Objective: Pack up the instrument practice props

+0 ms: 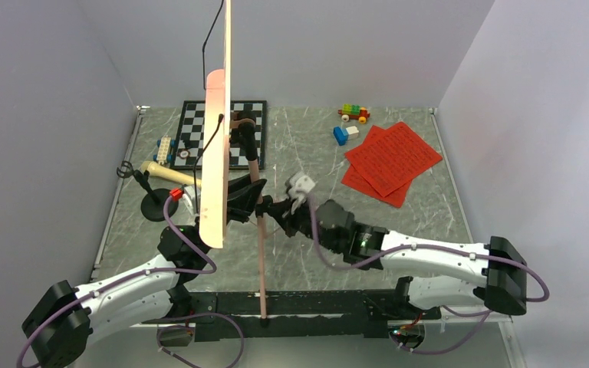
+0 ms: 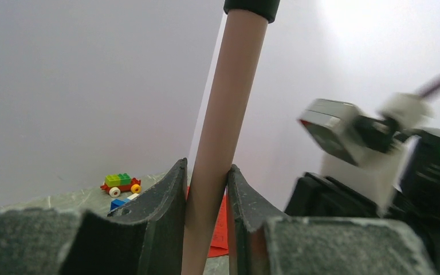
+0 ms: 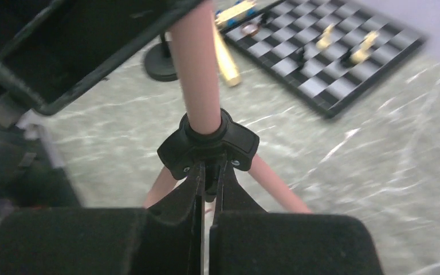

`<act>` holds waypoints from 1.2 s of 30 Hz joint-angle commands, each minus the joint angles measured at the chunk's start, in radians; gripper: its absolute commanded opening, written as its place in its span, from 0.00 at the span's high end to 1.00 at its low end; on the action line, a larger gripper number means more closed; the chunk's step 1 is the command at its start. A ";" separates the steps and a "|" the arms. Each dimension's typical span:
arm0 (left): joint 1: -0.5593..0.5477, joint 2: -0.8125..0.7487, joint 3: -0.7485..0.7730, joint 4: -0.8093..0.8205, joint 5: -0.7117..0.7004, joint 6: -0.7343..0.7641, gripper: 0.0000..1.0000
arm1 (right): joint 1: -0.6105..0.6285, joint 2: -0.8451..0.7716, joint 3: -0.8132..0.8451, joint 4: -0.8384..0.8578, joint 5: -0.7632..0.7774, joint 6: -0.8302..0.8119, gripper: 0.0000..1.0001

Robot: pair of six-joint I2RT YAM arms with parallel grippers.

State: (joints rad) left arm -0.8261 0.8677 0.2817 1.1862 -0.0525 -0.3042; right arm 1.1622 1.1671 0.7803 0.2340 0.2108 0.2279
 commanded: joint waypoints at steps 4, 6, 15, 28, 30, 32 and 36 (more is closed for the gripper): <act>-0.015 0.079 -0.081 -0.368 -0.115 -0.042 1.00 | 0.198 0.179 -0.135 0.283 0.489 -0.758 1.00; -0.015 0.077 -0.086 -0.368 -0.122 -0.042 1.00 | 0.232 0.243 -0.162 0.388 0.597 -0.938 1.00; -0.015 0.072 -0.096 -0.368 -0.135 -0.039 1.00 | 0.279 0.173 -0.118 0.317 0.664 -0.851 0.99; -0.017 0.086 -0.076 -0.360 -0.142 -0.015 1.00 | -0.068 -0.218 0.034 -0.359 0.084 0.427 0.02; -0.019 0.090 -0.073 -0.355 -0.150 -0.014 1.00 | -0.196 -0.209 0.005 -0.333 -0.132 0.572 0.05; -0.021 0.089 -0.067 -0.354 -0.161 -0.008 1.00 | -0.271 -0.182 -0.020 -0.291 -0.309 0.684 0.05; -0.032 0.077 -0.057 -0.356 -0.187 0.004 1.00 | -0.354 -0.118 -0.053 -0.140 -0.534 0.848 0.05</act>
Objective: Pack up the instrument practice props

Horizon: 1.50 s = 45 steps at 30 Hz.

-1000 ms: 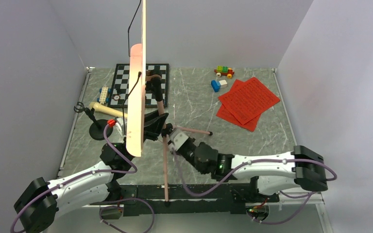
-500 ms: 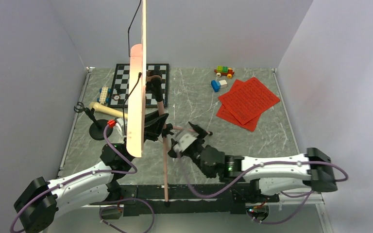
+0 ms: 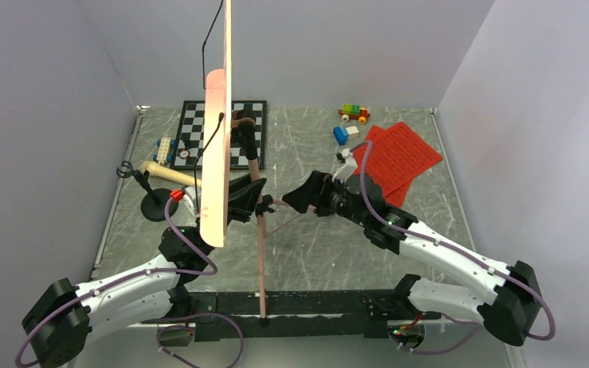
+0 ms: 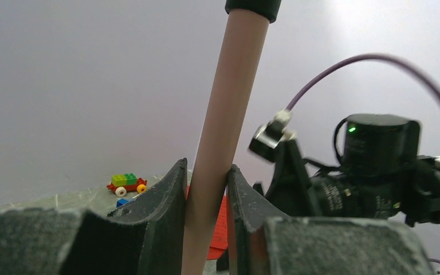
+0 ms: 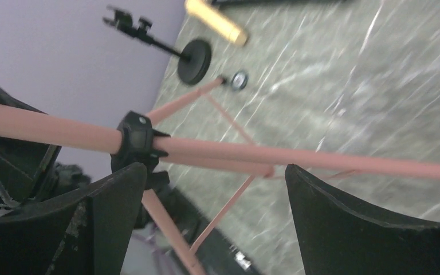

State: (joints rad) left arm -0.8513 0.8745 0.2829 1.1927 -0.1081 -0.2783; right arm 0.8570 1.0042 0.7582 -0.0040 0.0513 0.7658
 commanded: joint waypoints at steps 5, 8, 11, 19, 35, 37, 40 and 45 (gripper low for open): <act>-0.018 0.058 -0.045 -0.380 -0.146 -0.001 1.00 | -0.058 0.116 -0.033 0.239 -0.490 0.424 0.07; -0.022 0.061 -0.039 -0.383 -0.145 0.006 1.00 | -0.057 0.154 -0.036 0.295 -0.525 0.463 0.11; -0.029 0.062 -0.040 -0.383 -0.147 0.010 1.00 | -0.058 0.183 -0.051 0.355 -0.539 0.507 0.14; -0.042 0.060 -0.047 -0.380 -0.151 0.015 1.00 | -0.057 0.226 -0.018 0.327 -0.516 0.510 0.33; -0.066 0.060 -0.067 -0.367 -0.162 0.019 1.00 | -0.056 0.275 0.010 0.387 -0.488 0.552 0.51; -0.068 0.061 -0.068 -0.369 -0.163 0.019 1.00 | -0.047 0.277 0.013 0.395 -0.490 0.545 0.61; -0.069 0.067 -0.070 -0.369 -0.165 0.017 1.00 | -0.036 0.266 0.030 0.360 -0.477 0.492 0.76; -0.072 0.084 -0.076 -0.355 -0.164 0.009 1.00 | 0.023 0.238 0.121 0.165 -0.381 0.246 0.92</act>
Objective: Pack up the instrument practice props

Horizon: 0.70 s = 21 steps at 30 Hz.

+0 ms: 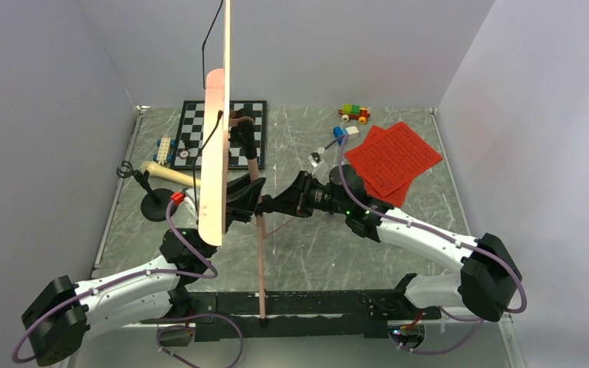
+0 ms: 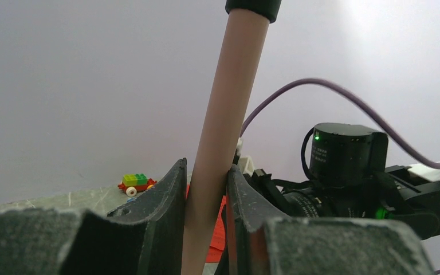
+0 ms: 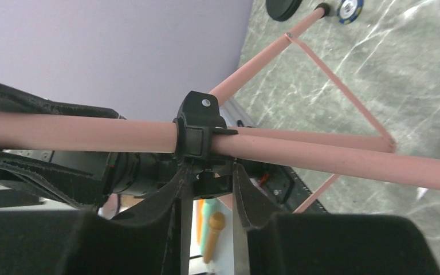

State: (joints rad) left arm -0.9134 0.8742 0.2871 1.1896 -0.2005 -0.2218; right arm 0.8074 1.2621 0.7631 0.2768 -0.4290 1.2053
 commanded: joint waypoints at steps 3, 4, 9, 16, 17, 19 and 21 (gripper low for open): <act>-0.014 0.093 -0.082 -0.345 -0.074 -0.051 1.00 | 0.109 -0.026 0.155 -0.194 0.169 -0.320 0.99; -0.016 0.096 -0.082 -0.344 -0.075 -0.052 1.00 | 0.119 -0.023 0.163 -0.205 0.177 -0.352 1.00; -0.024 0.114 -0.080 -0.342 -0.079 -0.053 1.00 | 0.214 0.023 0.277 -0.399 0.361 -0.583 0.98; -0.030 0.114 -0.086 -0.340 -0.091 -0.053 1.00 | 0.132 -0.085 0.188 -0.375 0.310 -0.479 0.46; -0.030 0.112 -0.085 -0.339 -0.092 -0.051 1.00 | 0.118 -0.092 0.177 -0.360 0.275 -0.464 0.44; -0.032 0.114 -0.081 -0.343 -0.089 -0.049 1.00 | 0.112 -0.082 0.182 -0.367 0.228 -0.454 0.40; -0.031 0.114 -0.075 -0.347 -0.086 -0.047 1.00 | 0.111 -0.061 0.187 -0.368 0.184 -0.453 0.39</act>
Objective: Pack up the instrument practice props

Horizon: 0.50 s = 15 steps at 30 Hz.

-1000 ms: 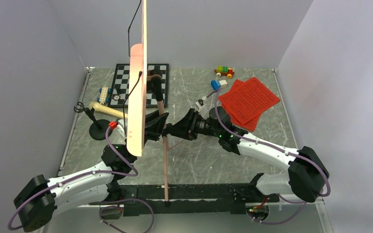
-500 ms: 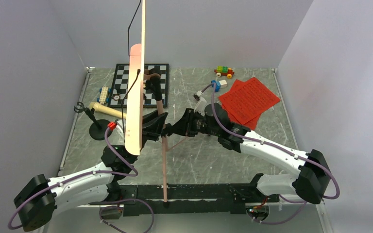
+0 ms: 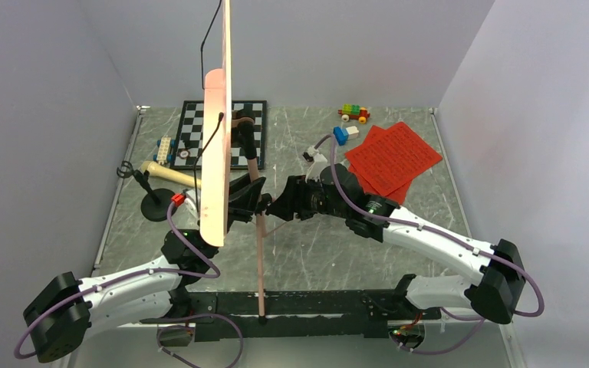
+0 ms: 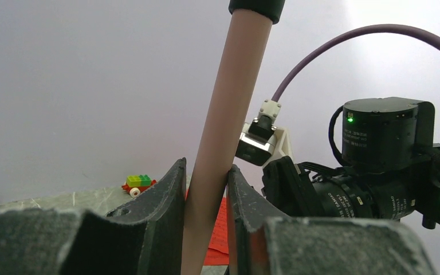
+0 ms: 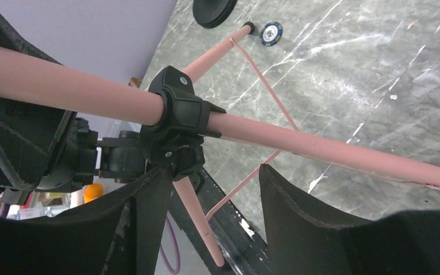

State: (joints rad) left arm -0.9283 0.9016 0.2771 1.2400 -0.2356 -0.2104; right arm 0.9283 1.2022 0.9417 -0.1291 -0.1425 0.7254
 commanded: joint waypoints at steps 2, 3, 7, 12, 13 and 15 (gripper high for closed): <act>-0.018 0.087 -0.063 -0.396 -0.051 -0.059 1.00 | -0.009 0.002 -0.008 0.061 -0.114 0.030 0.40; -0.018 0.087 -0.062 -0.397 -0.051 -0.060 1.00 | -0.010 -0.001 -0.016 0.071 -0.107 0.026 0.42; -0.020 0.090 -0.063 -0.403 -0.050 -0.064 1.00 | 0.001 -0.030 -0.030 0.099 -0.052 -0.031 0.48; -0.023 0.110 -0.073 -0.386 -0.048 -0.078 1.00 | 0.018 -0.023 -0.024 0.125 0.010 -0.174 0.66; -0.025 0.112 -0.073 -0.389 -0.046 -0.079 1.00 | 0.026 -0.022 -0.023 0.146 0.023 -0.203 0.71; -0.030 0.114 -0.073 -0.395 -0.048 -0.082 1.00 | 0.050 -0.030 -0.024 0.163 0.070 -0.266 0.77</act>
State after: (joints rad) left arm -0.9337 0.9173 0.2798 1.2510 -0.2382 -0.2054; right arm 0.9550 1.1954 0.9154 -0.0479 -0.1825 0.6163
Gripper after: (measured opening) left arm 0.289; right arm 0.284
